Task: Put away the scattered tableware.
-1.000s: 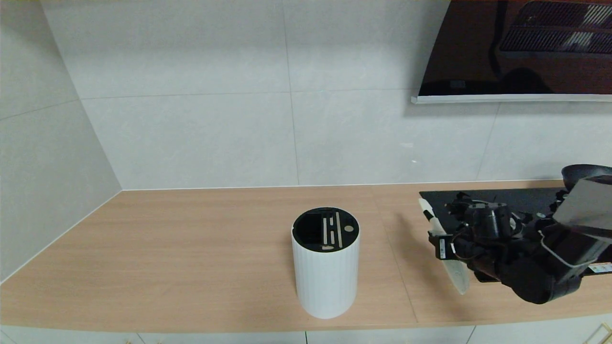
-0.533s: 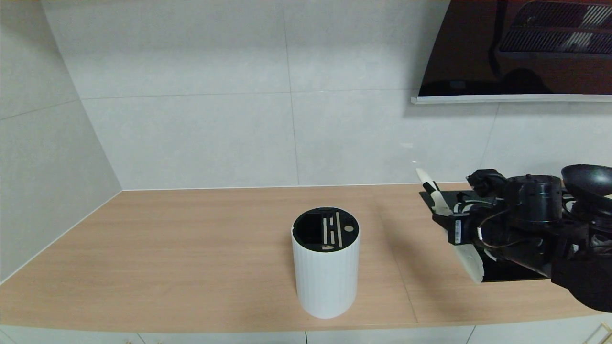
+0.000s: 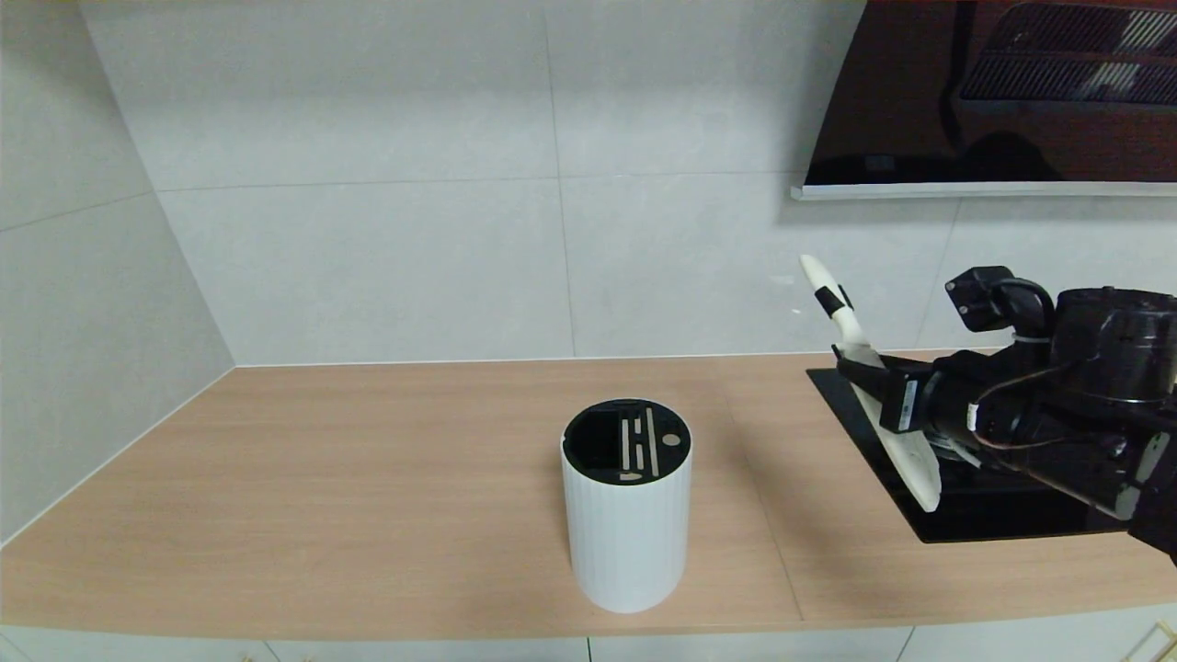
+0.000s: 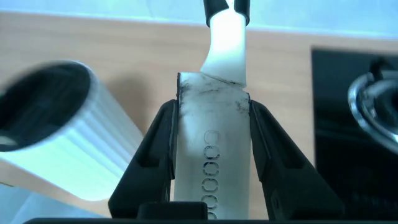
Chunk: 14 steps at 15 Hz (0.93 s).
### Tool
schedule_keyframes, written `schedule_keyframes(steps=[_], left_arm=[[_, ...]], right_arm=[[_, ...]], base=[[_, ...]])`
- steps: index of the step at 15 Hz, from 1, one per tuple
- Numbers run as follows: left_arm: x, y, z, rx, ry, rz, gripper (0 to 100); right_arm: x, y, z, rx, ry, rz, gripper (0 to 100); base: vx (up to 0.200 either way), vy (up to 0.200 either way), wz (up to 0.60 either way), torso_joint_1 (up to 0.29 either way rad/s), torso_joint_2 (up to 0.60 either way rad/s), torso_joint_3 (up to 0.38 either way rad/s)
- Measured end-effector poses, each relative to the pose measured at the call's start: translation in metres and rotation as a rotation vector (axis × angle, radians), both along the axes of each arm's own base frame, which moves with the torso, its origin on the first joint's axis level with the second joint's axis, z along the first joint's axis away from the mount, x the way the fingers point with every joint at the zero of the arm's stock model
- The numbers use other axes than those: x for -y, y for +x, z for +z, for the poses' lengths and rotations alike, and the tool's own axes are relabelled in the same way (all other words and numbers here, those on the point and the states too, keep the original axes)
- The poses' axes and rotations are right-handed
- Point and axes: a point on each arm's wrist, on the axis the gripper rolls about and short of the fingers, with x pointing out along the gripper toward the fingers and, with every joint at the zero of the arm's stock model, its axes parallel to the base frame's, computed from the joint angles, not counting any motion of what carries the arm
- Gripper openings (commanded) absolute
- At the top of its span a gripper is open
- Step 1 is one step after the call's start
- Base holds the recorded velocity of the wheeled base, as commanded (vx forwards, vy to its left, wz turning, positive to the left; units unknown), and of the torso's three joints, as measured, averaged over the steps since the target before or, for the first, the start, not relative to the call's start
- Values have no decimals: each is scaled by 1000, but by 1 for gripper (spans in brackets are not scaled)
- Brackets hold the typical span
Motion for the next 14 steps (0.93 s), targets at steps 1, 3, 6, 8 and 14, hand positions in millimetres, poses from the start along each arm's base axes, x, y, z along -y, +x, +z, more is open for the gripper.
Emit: schedule_keyframes(steps=[1,3,6,8,14], left_arm=[[0,-2,11,8,-13,-33,100],[1,-4,39,8,-37,-112,100],[5,19,105,-54,-66,-268,100],[9,55,148,-118,-90,-363,100],[74,188,196,-160,-509,-766,100]], right_arm=[[-1,2,7,23,1,1,0],[-6,5,17,12,-8,16,0],[-37,1,41,26,-2,110,0],[-61,-10,47,33,0,176,0],[-116,-46,37,-10,4,305,0]], base=[[0,0,0,0,0,0],[0,0,0,0,0,0],[0,0,0,0,0,0],[0,0,0,0,0,0],[0,0,0,0,0,0]])
